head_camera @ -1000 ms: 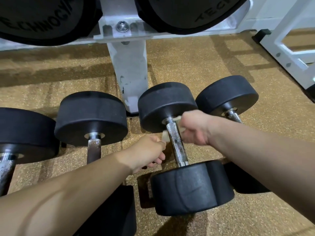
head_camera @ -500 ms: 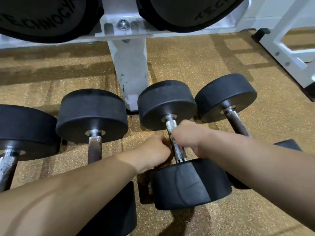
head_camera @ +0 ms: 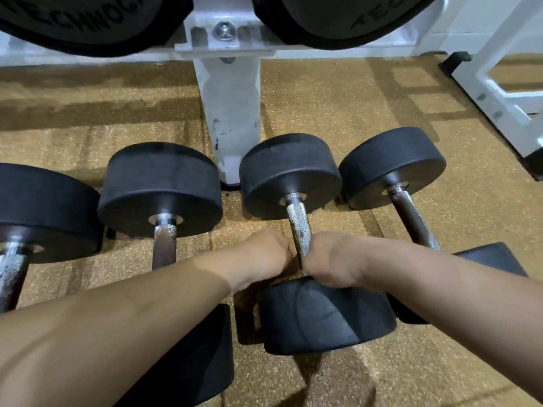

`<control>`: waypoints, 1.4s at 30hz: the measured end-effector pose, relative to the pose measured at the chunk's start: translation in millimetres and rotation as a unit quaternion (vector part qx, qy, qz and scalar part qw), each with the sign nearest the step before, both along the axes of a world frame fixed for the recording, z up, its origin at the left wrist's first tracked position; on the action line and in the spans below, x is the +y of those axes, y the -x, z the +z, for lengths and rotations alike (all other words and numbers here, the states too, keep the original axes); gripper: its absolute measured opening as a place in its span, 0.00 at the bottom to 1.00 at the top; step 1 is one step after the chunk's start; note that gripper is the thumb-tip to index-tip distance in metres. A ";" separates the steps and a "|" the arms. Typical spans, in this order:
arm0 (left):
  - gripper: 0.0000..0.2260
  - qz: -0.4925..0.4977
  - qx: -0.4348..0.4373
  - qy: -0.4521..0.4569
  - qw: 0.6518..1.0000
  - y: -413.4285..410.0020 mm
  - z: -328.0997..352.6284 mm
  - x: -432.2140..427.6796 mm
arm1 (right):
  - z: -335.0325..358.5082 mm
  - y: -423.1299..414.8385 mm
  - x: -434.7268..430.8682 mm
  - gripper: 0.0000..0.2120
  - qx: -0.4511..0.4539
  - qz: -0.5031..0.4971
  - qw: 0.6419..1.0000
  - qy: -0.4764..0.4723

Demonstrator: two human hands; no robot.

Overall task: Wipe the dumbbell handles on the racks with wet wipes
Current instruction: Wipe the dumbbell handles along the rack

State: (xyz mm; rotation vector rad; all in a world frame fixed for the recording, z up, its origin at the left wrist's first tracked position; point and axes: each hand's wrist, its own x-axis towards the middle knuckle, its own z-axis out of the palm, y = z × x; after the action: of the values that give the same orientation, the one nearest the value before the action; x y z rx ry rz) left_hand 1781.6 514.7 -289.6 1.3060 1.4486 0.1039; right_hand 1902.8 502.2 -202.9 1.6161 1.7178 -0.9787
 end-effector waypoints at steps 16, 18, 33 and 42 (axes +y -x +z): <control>0.13 0.011 0.000 0.051 0.999 22.7 -5.1 11.4 | -25.6 2.3 23.5 0.16 0.018 -0.074 0.989 -0.123; 0.10 0.014 0.000 0.030 0.999 19.4 -2.8 12.2 | -18.6 -0.9 16.5 0.15 0.028 -0.091 0.993 -0.076; 0.23 0.120 -0.170 0.016 0.978 58.4 33.9 24.6 | 10.4 -12.1 17.3 0.13 0.338 -0.401 0.850 0.051; 0.17 0.165 -0.206 -0.004 0.965 152.5 66.9 -20.5 | -14.0 86.4 32.6 0.08 0.424 -0.341 0.837 0.061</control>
State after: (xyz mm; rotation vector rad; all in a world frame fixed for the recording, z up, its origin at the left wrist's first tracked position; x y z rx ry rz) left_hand 1629.1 494.2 -222.6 0.9647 1.2892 0.5690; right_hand 1816.4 534.8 -216.9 1.8812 1.4732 -2.3886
